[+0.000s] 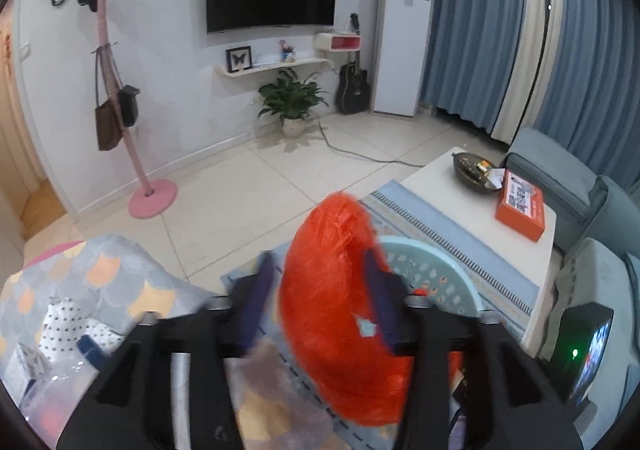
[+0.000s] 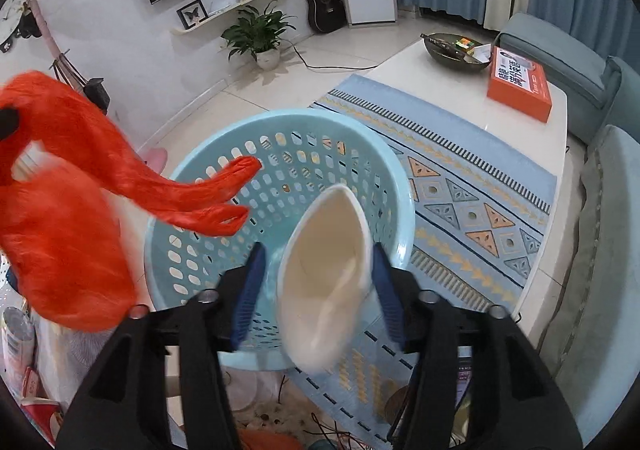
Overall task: Collect trash
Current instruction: 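Carry cup and bag over the blue basket and open both tools, then grasp the red-white paper cup with the right tool while the left tool grasps the milk carton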
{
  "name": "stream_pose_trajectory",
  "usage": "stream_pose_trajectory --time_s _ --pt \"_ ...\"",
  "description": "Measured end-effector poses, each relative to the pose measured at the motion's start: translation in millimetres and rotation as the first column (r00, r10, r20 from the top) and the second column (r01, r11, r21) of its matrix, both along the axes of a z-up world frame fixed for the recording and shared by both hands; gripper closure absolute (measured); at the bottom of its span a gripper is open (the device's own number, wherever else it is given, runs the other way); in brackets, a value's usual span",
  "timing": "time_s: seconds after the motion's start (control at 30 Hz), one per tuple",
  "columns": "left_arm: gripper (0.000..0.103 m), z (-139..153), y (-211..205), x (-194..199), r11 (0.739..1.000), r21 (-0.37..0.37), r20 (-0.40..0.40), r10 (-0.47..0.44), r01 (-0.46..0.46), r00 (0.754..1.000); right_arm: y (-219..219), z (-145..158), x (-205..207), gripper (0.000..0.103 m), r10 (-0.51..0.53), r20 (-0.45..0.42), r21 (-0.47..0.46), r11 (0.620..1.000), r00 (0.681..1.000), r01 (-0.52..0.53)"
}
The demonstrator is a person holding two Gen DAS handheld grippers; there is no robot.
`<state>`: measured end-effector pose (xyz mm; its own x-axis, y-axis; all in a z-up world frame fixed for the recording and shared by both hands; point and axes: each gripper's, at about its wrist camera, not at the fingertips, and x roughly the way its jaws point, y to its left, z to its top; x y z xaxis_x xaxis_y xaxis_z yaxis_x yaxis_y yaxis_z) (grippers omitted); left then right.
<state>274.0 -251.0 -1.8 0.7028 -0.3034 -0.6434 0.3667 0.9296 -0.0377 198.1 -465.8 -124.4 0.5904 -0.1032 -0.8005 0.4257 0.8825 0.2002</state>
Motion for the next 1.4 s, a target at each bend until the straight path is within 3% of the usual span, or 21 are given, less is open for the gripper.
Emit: stream_pose_trajectory --time_s 0.03,0.17,0.23,0.47,0.67,0.93,1.17,1.27,1.4 --pt "0.039 0.0 -3.7 0.2 1.000 0.007 0.006 -0.001 0.000 1.000 0.3 -0.3 -1.5 0.049 0.002 0.003 0.000 1.000 1.000 -0.002" --pt "0.037 1.8 -7.2 -8.5 0.999 0.014 0.015 -0.045 0.045 0.999 0.5 3.4 -6.0 0.049 0.014 0.015 0.006 1.000 1.000 -0.014" --pt "0.029 6.1 -4.6 -14.1 0.998 -0.003 0.027 -0.069 0.069 0.997 2.6 9.0 -10.4 0.049 0.017 0.028 -0.005 1.000 0.999 -0.017" --pt "0.028 24.0 18.6 -38.3 0.993 -0.061 0.056 -0.096 0.099 0.994 19.5 40.2 -29.8 0.049 0.054 0.100 -0.036 0.998 0.993 -0.051" --pt "0.028 43.0 72.0 -70.2 0.987 -0.147 0.081 -0.053 0.065 0.995 58.0 81.5 -52.2 0.049 0.144 0.205 -0.065 0.989 0.968 -0.133" --pt "0.028 66.4 177.4 -131.5 0.981 -0.184 0.136 0.093 -0.067 0.986 141.4 127.0 -89.3 0.046 0.343 0.330 -0.126 0.939 0.879 -0.319" --pt "0.025 57.2 282.6 -175.4 0.963 -0.146 0.135 0.246 -0.227 0.960 214.7 113.8 -107.6 0.039 0.507 0.301 -0.171 0.862 0.807 -0.478" --pt "0.024 35.8 331.5 -184.3 0.938 -0.107 0.102 0.341 -0.331 0.934 231.1 99.3 -108.1 0.039 0.540 0.271 -0.168 0.842 0.797 -0.513" --pt "0.024 2.6 392.6 -181.9 0.884 -0.094 0.001 0.460 -0.457 0.888 240.2 79.8 -106.6 0.037 0.555 0.232 -0.167 0.832 0.799 -0.529"
